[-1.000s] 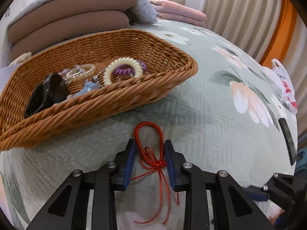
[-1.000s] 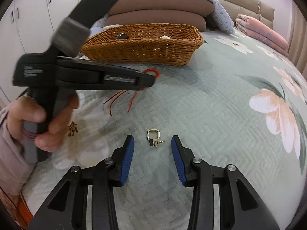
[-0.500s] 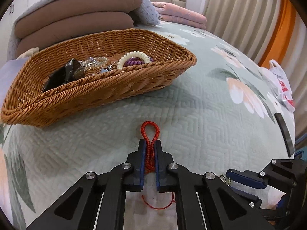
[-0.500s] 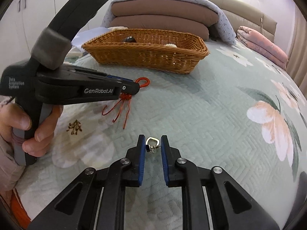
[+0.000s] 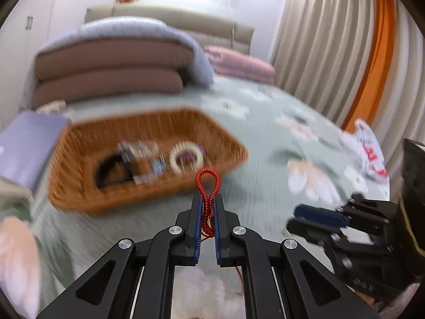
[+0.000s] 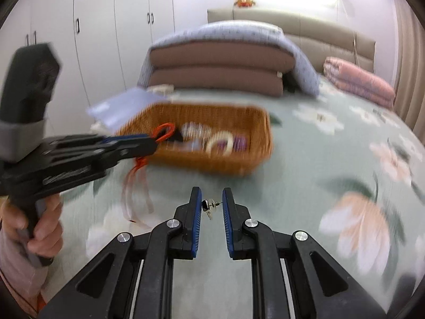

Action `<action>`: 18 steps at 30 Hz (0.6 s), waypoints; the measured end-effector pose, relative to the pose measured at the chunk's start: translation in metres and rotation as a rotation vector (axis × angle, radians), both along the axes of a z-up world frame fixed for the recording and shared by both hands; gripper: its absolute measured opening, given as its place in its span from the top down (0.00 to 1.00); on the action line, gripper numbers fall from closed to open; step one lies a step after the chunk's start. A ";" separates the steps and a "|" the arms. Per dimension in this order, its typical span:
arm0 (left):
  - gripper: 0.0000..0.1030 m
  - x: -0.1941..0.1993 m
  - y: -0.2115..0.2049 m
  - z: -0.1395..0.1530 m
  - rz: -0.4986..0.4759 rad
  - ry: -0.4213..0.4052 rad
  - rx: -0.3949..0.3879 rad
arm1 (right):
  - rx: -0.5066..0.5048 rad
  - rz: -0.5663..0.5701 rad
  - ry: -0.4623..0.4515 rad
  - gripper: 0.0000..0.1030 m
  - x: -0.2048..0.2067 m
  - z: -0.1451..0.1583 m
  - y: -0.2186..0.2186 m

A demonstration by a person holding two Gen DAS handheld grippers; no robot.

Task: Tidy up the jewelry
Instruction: 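Drop the red string in the basket with the left gripper while the right drops the earring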

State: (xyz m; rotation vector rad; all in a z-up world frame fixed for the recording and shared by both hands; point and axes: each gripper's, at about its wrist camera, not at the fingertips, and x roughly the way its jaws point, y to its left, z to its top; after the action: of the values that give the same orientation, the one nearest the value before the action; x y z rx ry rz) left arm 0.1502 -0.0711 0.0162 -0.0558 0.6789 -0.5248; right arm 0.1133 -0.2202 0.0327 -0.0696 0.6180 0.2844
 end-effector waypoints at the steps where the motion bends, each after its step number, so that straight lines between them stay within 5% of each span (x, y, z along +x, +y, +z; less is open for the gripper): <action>1: 0.93 0.004 0.006 0.012 0.006 -0.024 -0.014 | 0.015 0.002 -0.012 0.83 0.013 0.009 0.002; 8: 0.93 0.049 0.038 0.062 0.120 -0.154 -0.074 | 0.076 -0.023 0.000 0.83 0.094 0.026 0.013; 18: 0.93 0.123 0.072 0.006 0.266 -0.055 -0.091 | 0.070 -0.066 0.117 0.82 0.182 -0.011 0.023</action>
State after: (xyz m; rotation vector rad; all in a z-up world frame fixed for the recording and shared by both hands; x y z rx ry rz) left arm 0.2735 0.0004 0.0221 -0.2137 0.5829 -0.3004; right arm 0.2953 -0.1976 0.0221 0.0347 0.7245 0.2468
